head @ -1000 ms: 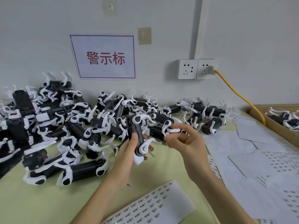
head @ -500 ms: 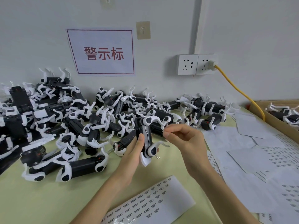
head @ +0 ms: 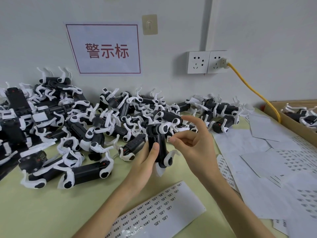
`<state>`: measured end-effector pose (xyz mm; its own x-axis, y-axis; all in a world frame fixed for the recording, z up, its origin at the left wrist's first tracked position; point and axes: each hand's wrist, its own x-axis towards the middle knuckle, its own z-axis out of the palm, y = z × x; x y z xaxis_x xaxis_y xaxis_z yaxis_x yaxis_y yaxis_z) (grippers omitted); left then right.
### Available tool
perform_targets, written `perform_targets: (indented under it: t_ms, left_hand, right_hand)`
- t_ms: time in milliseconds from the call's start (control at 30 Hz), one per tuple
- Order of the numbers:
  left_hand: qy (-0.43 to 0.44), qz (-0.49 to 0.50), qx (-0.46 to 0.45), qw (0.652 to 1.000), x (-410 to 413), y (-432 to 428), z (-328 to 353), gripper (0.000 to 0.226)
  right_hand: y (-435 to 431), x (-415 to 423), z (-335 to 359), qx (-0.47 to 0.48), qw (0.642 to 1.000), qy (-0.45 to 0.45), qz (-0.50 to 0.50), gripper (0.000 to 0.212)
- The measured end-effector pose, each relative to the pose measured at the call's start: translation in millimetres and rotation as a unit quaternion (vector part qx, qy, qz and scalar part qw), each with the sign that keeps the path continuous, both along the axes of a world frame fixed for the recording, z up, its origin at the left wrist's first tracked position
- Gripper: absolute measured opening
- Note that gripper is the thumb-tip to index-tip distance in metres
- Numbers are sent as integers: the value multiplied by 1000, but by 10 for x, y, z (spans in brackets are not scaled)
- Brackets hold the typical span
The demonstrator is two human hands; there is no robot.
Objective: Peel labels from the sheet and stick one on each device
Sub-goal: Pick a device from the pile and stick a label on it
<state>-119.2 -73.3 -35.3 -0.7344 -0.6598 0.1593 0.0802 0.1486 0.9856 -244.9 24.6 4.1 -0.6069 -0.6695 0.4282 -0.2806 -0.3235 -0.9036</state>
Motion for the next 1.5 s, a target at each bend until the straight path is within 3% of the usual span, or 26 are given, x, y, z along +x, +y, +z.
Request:
perform_targets:
  t_ms: [233, 700, 967, 1500]
  left_hand:
    - [5, -5, 7, 1000, 2, 16, -5, 28]
    - [4, -5, 4, 1000, -68, 42, -158, 43]
    - [0, -8, 9, 1000, -92, 47, -195, 34]
    - [13, -5, 0, 1000, -105, 58, -210, 37]
  right_hand:
    - [-21, 21, -49, -18, 995, 82, -48, 44]
    - [-64, 38, -132, -11, 996, 77, -40, 38]
    - [-81, 47, -162, 2, 997, 60, -49, 36]
    - [-87, 105, -179, 7, 997, 35, -65, 36]
